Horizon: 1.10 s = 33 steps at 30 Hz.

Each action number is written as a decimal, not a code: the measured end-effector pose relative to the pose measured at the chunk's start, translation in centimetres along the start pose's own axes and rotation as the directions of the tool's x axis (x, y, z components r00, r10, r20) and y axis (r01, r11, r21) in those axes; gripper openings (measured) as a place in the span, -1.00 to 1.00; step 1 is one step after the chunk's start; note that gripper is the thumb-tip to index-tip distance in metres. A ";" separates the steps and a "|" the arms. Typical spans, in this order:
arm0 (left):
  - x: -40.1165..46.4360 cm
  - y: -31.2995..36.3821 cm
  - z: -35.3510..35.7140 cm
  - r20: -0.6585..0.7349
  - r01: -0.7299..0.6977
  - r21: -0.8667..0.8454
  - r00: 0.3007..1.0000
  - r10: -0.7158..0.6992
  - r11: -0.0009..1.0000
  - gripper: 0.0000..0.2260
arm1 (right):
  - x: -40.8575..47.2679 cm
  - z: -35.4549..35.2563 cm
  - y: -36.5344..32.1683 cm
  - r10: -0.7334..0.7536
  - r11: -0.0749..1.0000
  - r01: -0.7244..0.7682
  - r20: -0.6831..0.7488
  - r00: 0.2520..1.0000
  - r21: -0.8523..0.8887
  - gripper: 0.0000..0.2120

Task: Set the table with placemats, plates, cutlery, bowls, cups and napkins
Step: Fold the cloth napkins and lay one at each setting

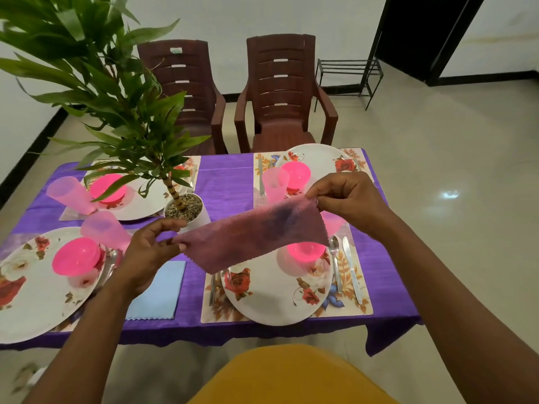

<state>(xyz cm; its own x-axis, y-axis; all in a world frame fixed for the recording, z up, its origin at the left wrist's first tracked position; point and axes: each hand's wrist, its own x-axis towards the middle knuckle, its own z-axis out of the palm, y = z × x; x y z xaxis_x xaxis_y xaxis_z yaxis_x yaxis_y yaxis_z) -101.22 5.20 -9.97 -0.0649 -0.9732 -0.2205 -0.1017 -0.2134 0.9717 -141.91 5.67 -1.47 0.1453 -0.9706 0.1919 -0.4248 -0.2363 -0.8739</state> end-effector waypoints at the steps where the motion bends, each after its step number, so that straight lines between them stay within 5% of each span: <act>1: 0.0 0.0 0.1 -0.018 -0.006 0.024 1.000 0.007 1.000 -0.64 | -0.1 0.0 0.1 0.004 1.000 -0.004 -0.006 1.000 0.003 -0.81; 11: 0.5 0.0 -0.3 -0.155 -0.067 0.164 0.983 0.093 0.984 -0.76 | -0.9 -0.2 0.2 0.017 1.000 -0.017 -0.014 1.000 -0.008 -0.72; 19: 1.6 0.2 -1.2 -0.083 -0.120 0.280 0.985 0.148 0.953 -0.78 | -0.6 0.3 -0.9 0.025 1.000 -0.025 -0.035 0.999 0.005 -0.71; 24: 1.7 0.7 -0.9 0.076 -0.088 0.582 0.996 0.053 0.809 -0.64 | 0.1 1.6 -2.0 0.028 1.000 -0.028 -0.020 0.999 0.009 -0.69; 27: 1.2 2.6 1.4 0.186 -0.176 0.481 0.978 0.097 0.859 -0.77 | 0.7 3.0 -3.1 -0.023 1.000 0.022 0.042 0.999 0.023 -0.71; 33: -1.1 8.9 9.3 0.436 -0.387 0.236 0.862 0.259 0.891 -0.63 | 2.0 5.6 -5.4 -0.098 0.992 0.084 0.170 0.980 0.090 -0.80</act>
<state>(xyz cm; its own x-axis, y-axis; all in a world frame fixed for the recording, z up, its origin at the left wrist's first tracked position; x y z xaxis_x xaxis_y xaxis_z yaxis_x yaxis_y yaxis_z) -111.26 5.12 -1.93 -0.5148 -0.8570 0.0244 -0.3000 0.2068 0.9313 -134.27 5.27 1.13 0.3363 -0.9207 0.1981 -0.3294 -0.3121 -0.8911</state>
